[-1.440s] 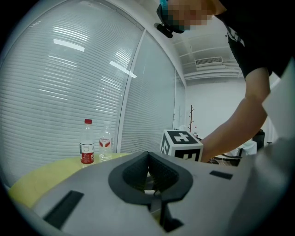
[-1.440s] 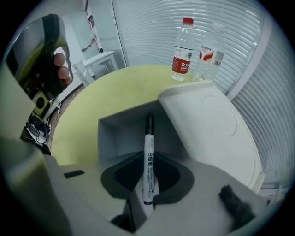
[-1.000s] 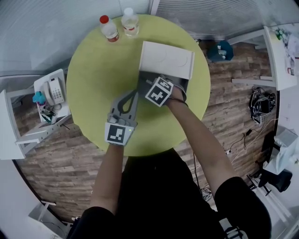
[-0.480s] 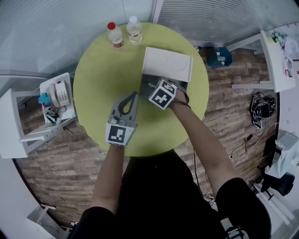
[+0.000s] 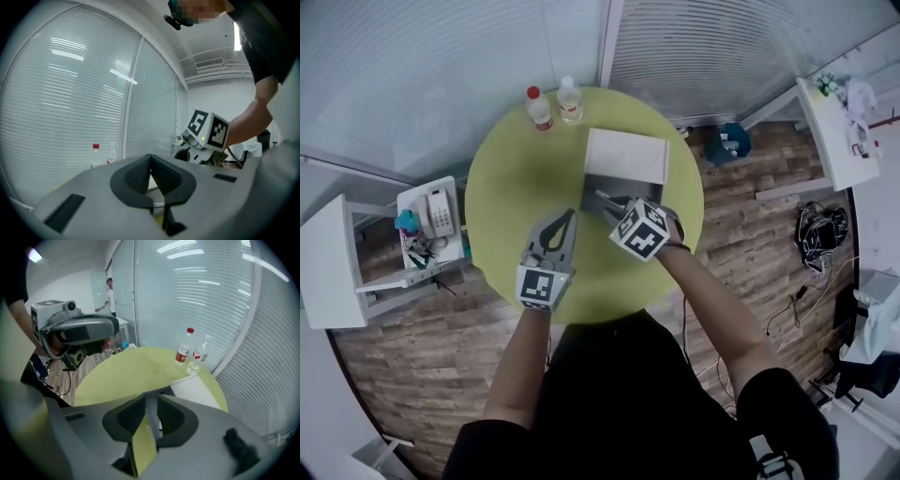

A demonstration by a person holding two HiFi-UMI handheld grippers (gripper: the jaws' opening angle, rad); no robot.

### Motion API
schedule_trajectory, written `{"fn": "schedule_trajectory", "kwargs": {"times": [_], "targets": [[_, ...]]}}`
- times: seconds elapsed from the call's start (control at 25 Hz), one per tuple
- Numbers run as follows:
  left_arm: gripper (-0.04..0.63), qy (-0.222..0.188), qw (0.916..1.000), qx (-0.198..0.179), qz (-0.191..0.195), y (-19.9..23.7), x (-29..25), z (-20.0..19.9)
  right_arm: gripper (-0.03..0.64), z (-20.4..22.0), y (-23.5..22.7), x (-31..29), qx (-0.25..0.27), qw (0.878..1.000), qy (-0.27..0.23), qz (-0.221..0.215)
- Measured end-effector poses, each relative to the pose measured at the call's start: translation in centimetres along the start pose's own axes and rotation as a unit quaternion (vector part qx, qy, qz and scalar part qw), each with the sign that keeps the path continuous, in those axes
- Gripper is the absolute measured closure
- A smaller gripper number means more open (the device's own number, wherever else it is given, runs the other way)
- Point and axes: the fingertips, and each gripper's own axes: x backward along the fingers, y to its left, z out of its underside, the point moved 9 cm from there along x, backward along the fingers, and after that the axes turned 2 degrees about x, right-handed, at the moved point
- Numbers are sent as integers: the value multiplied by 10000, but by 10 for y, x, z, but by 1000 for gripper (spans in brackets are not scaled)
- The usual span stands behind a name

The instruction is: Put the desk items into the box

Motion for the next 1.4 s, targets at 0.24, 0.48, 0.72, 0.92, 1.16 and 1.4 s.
{"fn": "schedule_trajectory", "kwargs": {"times": [0.24,0.48,0.72,0.92,1.16,1.4], "targets": [[583,84,9995,-158,245,-21,22,-19,588,-8,33,57,-181,9964,-821,118],[583,81,9988,-116,476,-43,41,-31,600,-12,66,112,-275,9772,-2091,258],[583,-65,9974,-147,701,-60,46,-54,600,-3,87,151,-342,9374,-3408,635],[583,-262,9952,-203,922,-72,49,-64,600,8,92,165,-682,9077,-4046,875],[583,-233,9948,-170,981,-75,50,-63,600,12,90,171,-666,9008,-4188,929],[583,-203,9947,-240,977,-72,49,-64,600,8,88,170,-642,8997,-4212,952]]}}
